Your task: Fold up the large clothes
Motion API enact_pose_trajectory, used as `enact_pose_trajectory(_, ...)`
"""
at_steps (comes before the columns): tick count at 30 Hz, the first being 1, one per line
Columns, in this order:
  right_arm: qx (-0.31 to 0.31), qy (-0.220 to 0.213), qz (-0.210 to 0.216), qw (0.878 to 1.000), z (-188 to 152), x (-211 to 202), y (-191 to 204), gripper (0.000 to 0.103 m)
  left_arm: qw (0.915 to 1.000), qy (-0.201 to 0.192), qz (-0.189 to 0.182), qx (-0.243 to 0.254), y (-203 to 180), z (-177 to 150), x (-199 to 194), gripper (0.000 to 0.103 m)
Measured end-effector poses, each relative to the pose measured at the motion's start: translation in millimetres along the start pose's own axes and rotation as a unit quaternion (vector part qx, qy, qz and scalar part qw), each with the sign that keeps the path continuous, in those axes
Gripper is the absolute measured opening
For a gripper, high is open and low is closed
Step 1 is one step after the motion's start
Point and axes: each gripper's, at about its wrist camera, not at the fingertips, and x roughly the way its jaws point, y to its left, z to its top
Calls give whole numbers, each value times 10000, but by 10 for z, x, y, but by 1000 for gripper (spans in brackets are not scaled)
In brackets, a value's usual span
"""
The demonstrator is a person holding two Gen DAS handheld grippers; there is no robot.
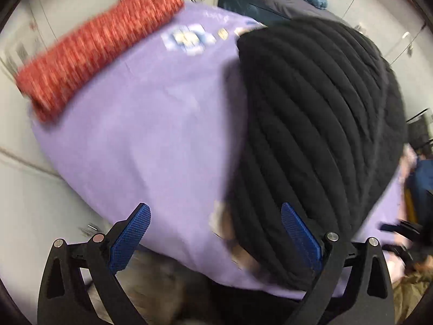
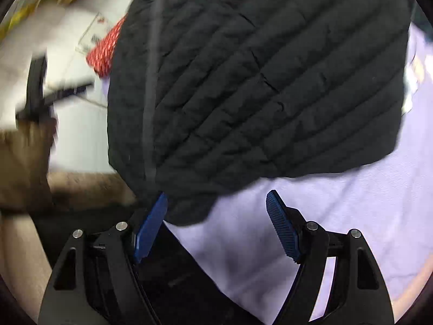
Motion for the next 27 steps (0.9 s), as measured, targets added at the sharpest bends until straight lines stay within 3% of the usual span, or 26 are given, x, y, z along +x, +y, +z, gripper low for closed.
enact_pose_trajectory(2, 156, 21, 148, 9998, 69, 104, -89, 75, 9983, 204, -519, -149, -15, -218, 143, 95)
enact_pose_trajectory(6, 678, 247, 814, 9941, 126, 419, -194, 75, 9924, 428, -1080, -415, -84, -500, 462, 95)
enact_pose_trajectory(10, 772, 292, 911, 9924, 25, 719, -160, 75, 9823, 348, -1584, -935, -102, -509, 633, 89)
enact_pose_trajectory(11, 763, 135, 902, 9929, 33, 725, -132, 74, 9791, 345, -1709, -1051, -107, -481, 665, 86)
enact_pose_trajectory(12, 786, -120, 847, 9932, 60, 703, -116, 64, 9754, 390, -1845, -1139, -144, -441, 695, 76)
enact_pose_trajectory(13, 858, -264, 792, 9928, 67, 671, -114, 41, 9740, 437, -1918, -1123, -186, -405, 713, 64)
enact_pose_trajectory(15, 1207, -475, 772, 9885, 118, 575, -155, 16, 9752, 478, -2007, -805, -365, -305, 679, 49)
enact_pose_trajectory(16, 1302, -597, 866, 9859, 137, 527, -162, 10, 9773, 472, -1981, -575, -460, -247, 654, 40)
enact_pose_trajectory(19, 1541, -1091, 1172, 9750, 217, 207, -167, 6, 9807, 338, -1925, 82, -745, -19, 482, 25)
enact_pose_trajectory(22, 1662, -1669, 1395, 9618, 325, -177, -143, 5, 9795, -29, -2002, 225, -917, 318, 250, 13)
enact_pose_trajectory(25, 1561, -2221, 1351, 9529, 485, -567, -76, 5, 9769, -489, -2073, 173, -1056, 683, -4, 12)
enact_pose_trajectory(27, 1494, -2538, 1205, 9480, 630, -825, -82, 5, 9786, -853, -1854, 272, -1187, 956, -146, 12)
